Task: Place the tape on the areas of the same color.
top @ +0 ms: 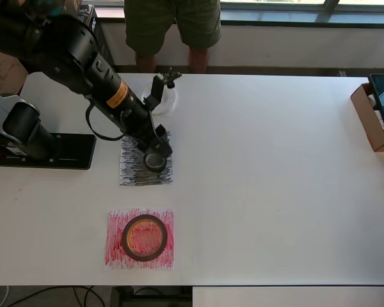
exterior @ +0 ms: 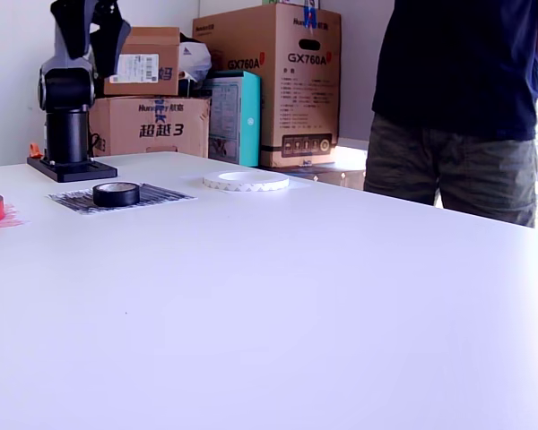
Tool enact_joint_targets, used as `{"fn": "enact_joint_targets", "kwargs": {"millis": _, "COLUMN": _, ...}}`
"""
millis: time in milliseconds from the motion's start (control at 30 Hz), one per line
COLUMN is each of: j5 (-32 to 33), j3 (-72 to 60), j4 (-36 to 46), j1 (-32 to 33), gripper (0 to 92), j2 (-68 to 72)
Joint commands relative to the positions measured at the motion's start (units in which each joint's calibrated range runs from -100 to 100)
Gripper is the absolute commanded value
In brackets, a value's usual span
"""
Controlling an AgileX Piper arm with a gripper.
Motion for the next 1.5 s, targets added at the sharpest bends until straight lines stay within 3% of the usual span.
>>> {"fn": "enact_joint_targets", "kwargs": {"millis": 0, "j5": 3.78, "j3": 1.01, "j4": -4.19, "j1": 5.8, "gripper": 73.0, "j2": -11.82}}
{"fn": "enact_joint_targets", "kwargs": {"millis": 300, "j5": 5.01, "j3": 13.54, "j4": -24.64, "j1": 9.59, "gripper": 72.9, "j2": -35.12}}
{"fn": "enact_joint_targets", "kwargs": {"millis": 633, "j5": 4.6, "j3": 35.63, "j4": -25.57, "j1": 9.51, "gripper": 73.0, "j2": -64.77}}
{"fn": "enact_joint_targets", "kwargs": {"millis": 933, "j5": 4.52, "j3": 47.26, "j4": -25.65, "j1": 9.12, "gripper": 72.4, "j2": -82.45}}
{"fn": "enact_joint_targets", "kwargs": {"millis": 1033, "j5": 4.52, "j3": 49.8, "j4": -25.65, "j1": 8.96, "gripper": 62.6, "j2": -85.82}}
{"fn": "enact_joint_targets", "kwargs": {"millis": 1300, "j5": 4.52, "j3": 54.62, "j4": -25.65, "j1": 9.59, "gripper": 14.7, "j2": -92.27}}
{"fn": "enact_joint_targets", "kwargs": {"millis": 1467, "j5": 4.52, "j3": 57.89, "j4": -25.65, "j1": 10.07, "gripper": 2.6, "j2": -94.99}}
